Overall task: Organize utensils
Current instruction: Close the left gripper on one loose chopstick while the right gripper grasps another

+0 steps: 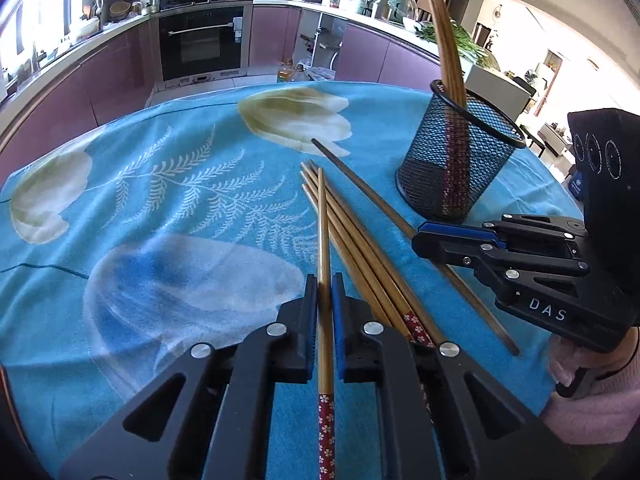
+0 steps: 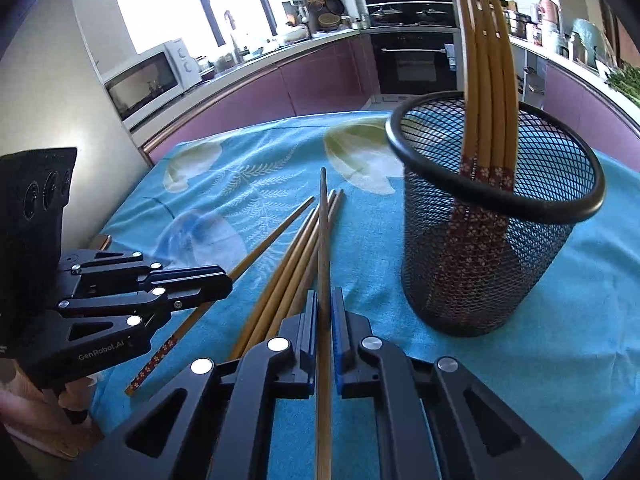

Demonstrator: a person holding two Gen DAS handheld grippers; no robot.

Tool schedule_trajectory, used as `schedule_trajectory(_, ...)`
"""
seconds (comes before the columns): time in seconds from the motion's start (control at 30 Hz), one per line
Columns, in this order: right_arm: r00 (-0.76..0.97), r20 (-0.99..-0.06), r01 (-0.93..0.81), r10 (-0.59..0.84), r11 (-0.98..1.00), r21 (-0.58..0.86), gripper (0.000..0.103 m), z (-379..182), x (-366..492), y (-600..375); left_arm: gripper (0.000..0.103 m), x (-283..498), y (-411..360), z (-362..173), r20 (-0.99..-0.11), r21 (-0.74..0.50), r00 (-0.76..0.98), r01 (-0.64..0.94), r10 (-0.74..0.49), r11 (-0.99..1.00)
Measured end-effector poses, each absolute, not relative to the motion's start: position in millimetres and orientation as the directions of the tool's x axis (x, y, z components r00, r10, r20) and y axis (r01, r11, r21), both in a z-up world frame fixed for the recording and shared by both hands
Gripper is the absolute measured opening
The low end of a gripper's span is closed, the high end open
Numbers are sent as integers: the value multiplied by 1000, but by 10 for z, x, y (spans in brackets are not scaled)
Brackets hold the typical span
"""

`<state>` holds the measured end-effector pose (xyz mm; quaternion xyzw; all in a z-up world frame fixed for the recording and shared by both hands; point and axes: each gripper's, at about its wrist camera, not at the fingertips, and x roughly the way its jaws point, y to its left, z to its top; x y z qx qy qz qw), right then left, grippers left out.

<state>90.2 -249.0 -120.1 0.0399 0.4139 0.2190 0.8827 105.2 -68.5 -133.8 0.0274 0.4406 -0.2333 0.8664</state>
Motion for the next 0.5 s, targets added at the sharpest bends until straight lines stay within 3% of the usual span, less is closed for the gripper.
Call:
schedule_trajectory(0.33, 512, -753, -394, 414, 892, 222, 8, -1271, 889, -2409, 8, 1078, -724, -1450, -806, -152, 458, 453, -376, 878)
schedule_trajectory(0.5, 509, -755, -400, 414, 890, 219, 10, -1304, 952, -2350, 16, 1112, -760, -1457, -807, -150, 446, 478, -386, 865)
